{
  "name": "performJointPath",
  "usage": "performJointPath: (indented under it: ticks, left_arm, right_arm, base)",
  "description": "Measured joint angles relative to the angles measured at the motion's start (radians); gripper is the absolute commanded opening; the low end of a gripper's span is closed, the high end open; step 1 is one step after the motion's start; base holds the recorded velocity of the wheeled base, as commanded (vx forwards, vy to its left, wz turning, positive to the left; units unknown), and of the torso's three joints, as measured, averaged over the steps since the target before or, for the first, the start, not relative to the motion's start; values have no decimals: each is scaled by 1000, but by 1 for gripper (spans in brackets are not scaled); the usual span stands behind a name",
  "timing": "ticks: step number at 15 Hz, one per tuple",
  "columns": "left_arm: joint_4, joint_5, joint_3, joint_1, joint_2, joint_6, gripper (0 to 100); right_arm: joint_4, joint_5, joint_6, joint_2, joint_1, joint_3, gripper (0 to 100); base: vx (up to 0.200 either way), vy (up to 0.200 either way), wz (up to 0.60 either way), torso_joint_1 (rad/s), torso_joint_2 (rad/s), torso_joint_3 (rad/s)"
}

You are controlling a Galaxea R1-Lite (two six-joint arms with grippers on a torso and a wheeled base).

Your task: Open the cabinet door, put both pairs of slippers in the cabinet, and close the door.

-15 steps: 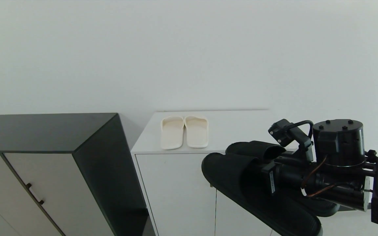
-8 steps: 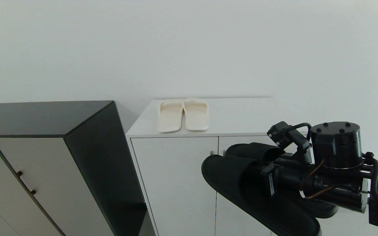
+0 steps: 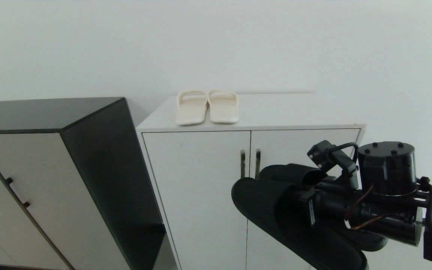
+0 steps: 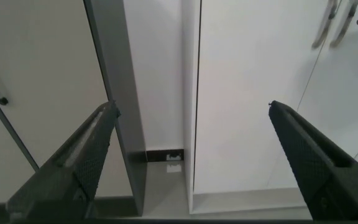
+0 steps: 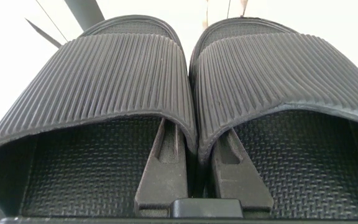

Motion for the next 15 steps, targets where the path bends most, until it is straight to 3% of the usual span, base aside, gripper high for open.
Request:
performJointPath:
  ticks: [6,11,12,15]
  left_arm:
    - [0,-1,0,0,0,8,100]
    - [-3,-13,-4,-4,19,45,100]
    - [-11,-21,-25,-11,39,41,100]
    - [-33,-83,-170,-21,146,-26,100]
  right_arm:
    - [-1,0,-26,1,1,6,0]
    - [0,1,-33,1,2,11,0]
    - [-1,1,-33,1,1,11,0]
    - [-2,1,-34,1,2,15,0]
  base:
    - [0,0,0,-125,461,334]
    - [0,0,0,-36,330,271]
    - [0,0,0,0,0,0]
    - [0,0,0,0,0,0]
